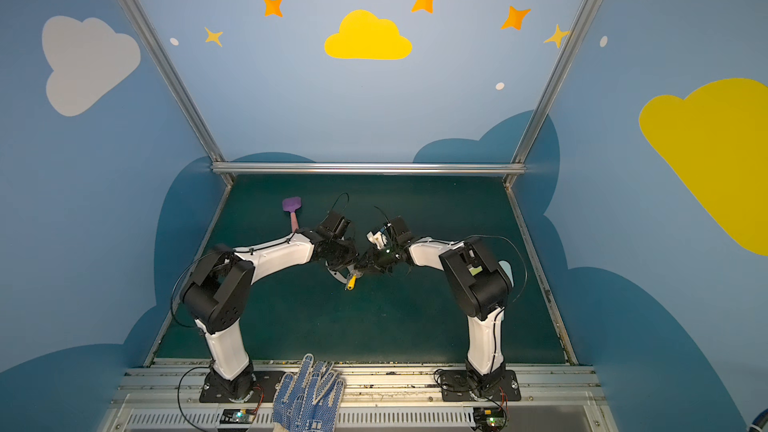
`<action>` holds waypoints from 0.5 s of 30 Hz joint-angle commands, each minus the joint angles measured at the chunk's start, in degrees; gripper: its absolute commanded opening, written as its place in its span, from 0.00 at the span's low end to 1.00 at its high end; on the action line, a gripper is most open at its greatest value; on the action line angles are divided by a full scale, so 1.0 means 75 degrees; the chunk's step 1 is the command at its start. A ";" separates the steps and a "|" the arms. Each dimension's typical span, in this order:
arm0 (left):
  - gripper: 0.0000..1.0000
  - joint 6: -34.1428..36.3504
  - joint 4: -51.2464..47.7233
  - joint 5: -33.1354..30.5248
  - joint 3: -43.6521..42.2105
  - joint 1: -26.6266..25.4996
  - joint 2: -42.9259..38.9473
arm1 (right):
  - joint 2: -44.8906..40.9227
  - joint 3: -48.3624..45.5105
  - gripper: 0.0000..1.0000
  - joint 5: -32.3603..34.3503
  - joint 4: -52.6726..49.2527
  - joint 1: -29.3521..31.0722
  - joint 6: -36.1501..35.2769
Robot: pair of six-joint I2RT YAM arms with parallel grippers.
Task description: Put the keys on the keyring
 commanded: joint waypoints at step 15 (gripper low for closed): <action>0.04 -0.0102 -0.0220 -0.0148 0.0261 0.0028 0.0027 | -0.1585 -0.1243 0.24 0.2103 0.0565 0.0803 -0.0181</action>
